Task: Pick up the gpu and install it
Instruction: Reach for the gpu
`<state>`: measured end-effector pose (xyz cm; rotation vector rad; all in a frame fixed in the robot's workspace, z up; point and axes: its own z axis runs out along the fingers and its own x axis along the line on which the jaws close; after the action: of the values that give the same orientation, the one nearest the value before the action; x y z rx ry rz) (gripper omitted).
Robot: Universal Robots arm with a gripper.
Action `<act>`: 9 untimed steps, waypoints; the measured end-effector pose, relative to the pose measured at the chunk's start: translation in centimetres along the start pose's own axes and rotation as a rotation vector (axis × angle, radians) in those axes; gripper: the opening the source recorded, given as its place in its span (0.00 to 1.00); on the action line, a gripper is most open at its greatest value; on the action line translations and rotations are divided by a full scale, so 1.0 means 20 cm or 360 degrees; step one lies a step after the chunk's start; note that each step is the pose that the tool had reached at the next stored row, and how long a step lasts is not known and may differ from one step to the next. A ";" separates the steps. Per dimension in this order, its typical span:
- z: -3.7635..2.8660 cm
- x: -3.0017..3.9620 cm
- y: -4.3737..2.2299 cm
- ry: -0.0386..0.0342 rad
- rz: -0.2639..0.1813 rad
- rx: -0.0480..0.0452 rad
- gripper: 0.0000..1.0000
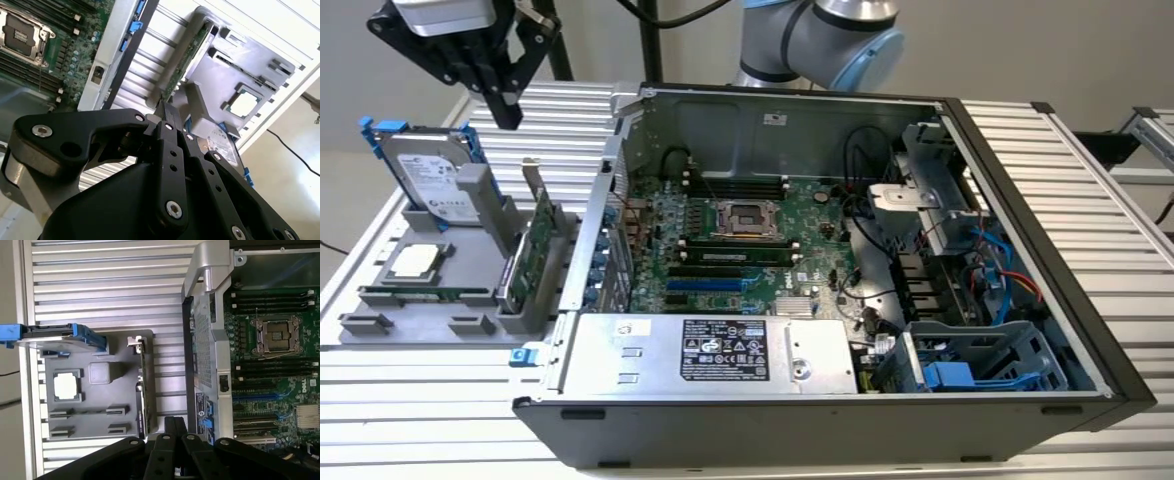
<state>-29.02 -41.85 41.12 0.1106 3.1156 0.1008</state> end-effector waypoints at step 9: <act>-0.003 0.052 -0.029 0.0000 0.0000 -0.0006 0.00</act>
<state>-30.11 -42.36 41.12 0.1105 3.1152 0.1064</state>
